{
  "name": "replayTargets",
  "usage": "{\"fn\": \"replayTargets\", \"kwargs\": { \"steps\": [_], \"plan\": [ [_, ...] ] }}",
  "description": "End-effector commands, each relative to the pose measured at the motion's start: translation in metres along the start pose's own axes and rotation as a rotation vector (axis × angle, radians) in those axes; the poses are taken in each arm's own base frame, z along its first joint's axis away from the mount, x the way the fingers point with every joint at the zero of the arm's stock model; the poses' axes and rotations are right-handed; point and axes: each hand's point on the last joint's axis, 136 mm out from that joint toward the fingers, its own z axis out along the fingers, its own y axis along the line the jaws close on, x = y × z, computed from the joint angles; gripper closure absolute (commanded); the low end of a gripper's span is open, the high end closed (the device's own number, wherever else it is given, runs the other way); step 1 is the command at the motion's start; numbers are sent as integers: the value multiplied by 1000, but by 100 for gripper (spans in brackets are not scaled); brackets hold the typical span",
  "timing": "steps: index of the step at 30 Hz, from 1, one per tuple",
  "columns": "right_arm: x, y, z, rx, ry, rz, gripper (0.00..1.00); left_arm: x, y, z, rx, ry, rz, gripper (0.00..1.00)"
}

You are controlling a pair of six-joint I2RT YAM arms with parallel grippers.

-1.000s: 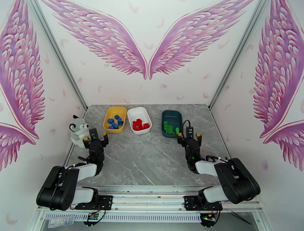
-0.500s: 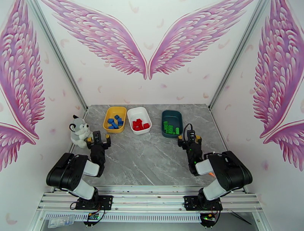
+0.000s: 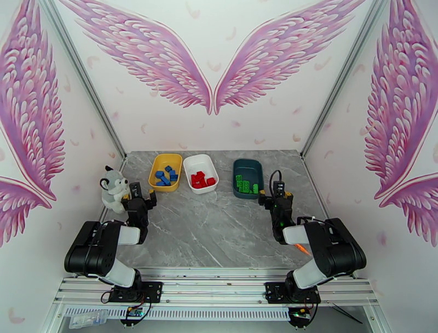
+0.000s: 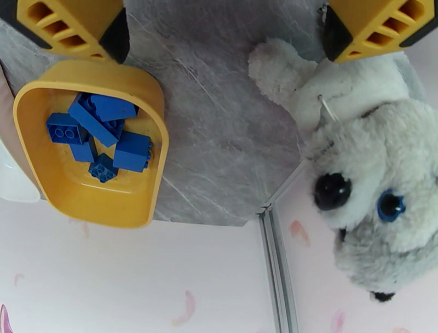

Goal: Sort the legos into containers by color

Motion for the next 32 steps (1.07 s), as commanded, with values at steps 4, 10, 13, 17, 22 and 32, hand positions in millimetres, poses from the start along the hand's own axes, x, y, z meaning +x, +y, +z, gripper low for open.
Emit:
{"fn": "replayTargets", "kwargs": {
  "steps": [4, 10, 13, 17, 22, 32],
  "plan": [
    [-2, 0, 0, -5, 1, 20, 1, -5, -2, 0, 16, -1, -13, 1],
    [-3, 0, 0, -5, 0, 20, 1, -5, -2, 0, 18, -1, -11, 1],
    [-2, 0, 0, -6, 0, 21, 1, -5, -2, 0, 17, 0, -9, 1],
    [-3, 1, 0, -7, 0, 21, 1, -5, -3, 0, 19, -1, -9, 1],
    [-3, 1, 0, -6, 0, 20, 1, -6, -3, 0, 20, -2, -9, 1],
    [-3, 2, 1, -15, 0, 16, 1, -5, -4, 0, 19, 0, -5, 1]
  ]
}}
